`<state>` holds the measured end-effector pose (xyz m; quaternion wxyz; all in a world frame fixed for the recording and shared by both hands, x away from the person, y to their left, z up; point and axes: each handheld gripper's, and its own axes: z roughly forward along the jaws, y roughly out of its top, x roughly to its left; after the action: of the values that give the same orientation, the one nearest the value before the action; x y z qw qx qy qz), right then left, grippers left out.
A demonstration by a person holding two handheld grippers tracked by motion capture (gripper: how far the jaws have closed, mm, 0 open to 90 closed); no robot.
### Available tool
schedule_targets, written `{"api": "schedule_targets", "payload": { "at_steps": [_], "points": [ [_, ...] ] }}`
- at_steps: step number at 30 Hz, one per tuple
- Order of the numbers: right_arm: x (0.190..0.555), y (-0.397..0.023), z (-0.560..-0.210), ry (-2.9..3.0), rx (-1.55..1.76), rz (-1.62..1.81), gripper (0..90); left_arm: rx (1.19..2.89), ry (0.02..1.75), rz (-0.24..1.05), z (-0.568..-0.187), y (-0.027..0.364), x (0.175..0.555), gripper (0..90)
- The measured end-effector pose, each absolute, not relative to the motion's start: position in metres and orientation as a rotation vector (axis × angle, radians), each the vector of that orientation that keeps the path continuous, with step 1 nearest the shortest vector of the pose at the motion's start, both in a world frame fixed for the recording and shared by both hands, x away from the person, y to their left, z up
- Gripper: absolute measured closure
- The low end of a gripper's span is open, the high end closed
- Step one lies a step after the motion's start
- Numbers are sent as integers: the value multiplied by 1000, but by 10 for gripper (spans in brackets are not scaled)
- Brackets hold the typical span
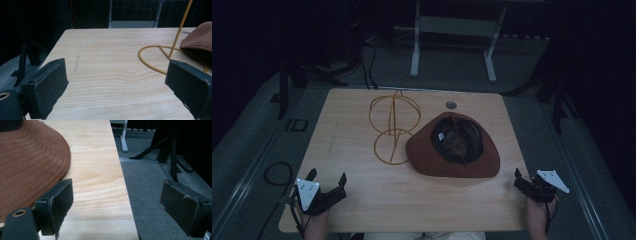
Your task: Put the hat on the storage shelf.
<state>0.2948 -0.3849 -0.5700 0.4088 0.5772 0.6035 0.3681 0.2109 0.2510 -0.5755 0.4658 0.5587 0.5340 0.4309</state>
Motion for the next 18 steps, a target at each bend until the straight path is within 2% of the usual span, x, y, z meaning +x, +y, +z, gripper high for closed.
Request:
{"api": "schedule_targets", "payload": {
  "at_steps": [8, 14, 18],
  "points": [
    [292, -383, -570, 1547, 1434, 922, 132, 1374, 1358, 1029, -577, 253, 214, 46],
    [294, -382, -568, 1697, 1409, 994, 133, 1394, 1365, 960, -579, 254, 217, 45],
    [298, -375, -559, 1779, 1367, 992, 133, 1390, 1396, 1007, -577, 255, 215, 40]
  ]
}}
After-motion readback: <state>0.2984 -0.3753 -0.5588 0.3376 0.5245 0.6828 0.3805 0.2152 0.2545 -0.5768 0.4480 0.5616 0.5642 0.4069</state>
